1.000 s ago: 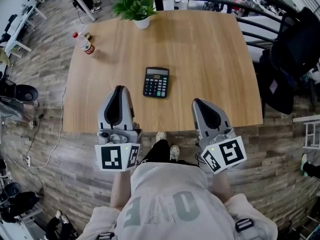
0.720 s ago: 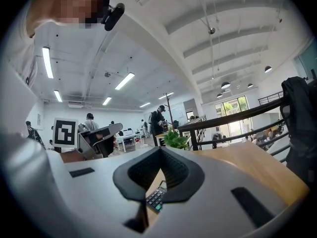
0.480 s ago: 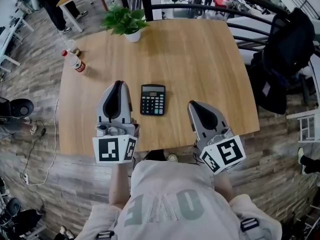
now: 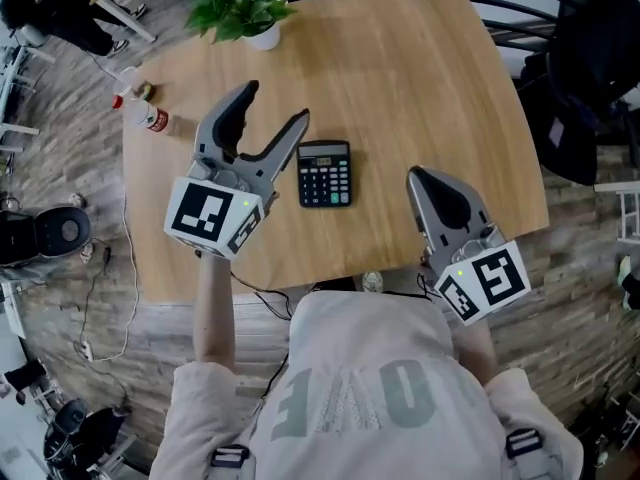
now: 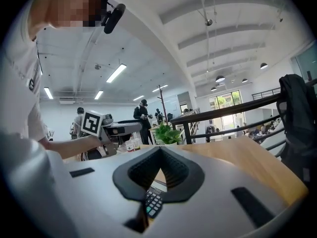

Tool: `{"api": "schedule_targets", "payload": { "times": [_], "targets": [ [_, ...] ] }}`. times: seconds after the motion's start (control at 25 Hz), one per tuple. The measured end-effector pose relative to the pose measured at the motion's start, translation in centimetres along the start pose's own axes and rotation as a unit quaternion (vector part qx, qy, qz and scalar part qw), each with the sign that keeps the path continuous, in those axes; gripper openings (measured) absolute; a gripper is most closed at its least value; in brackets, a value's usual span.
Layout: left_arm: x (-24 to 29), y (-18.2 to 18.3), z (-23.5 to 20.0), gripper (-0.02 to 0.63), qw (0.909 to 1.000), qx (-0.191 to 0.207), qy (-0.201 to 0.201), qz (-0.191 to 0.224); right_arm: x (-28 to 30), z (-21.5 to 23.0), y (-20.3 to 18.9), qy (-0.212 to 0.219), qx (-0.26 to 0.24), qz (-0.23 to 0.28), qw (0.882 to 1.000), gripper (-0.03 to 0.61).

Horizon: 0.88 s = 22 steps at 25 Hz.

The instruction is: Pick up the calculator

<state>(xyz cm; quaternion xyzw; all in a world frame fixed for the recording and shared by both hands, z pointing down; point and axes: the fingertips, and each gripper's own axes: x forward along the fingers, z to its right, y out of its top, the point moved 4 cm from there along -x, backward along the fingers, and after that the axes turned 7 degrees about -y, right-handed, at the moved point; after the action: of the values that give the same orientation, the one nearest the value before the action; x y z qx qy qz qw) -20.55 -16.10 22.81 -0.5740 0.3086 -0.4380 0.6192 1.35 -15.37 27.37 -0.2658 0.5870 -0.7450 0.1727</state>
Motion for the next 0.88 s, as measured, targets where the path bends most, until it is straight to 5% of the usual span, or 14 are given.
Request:
{"api": "schedule_targets", "payload": {
  "times": [0.12, 0.2, 0.44, 0.56, 0.88],
  "targets": [
    [2.6, -3.0, -0.2, 0.284, 0.9867, 0.005, -0.130, -0.097, 0.5, 0.1, -0.5, -0.004, 0.003, -0.017, 1.000, 0.018],
    [4.0, -5.8, 0.0, 0.284, 0.9593, -0.002, -0.224, -0.172, 0.8, 0.1, -0.8, -0.005, 0.006, -0.028, 1.000, 0.018],
    [6.5, -13.9, 0.4, 0.282, 0.8470, -0.057, -0.409, -0.335, 1.7, 0.4, -1.9, -0.014, 0.011, -0.056, 0.998, 0.018],
    [7.8, -17.4, 1.0, 0.282, 0.7902, -0.092, -0.462, -0.392, 2.1, 0.8, -2.5, -0.024, 0.019, -0.067, 0.997, 0.018],
    [9.4, -23.0, 2.2, 0.281, 0.6581, -0.147, -0.562, -0.480, 3.6, 1.5, -3.8, -0.048, 0.034, -0.097, 0.994, 0.018]
  ]
}}
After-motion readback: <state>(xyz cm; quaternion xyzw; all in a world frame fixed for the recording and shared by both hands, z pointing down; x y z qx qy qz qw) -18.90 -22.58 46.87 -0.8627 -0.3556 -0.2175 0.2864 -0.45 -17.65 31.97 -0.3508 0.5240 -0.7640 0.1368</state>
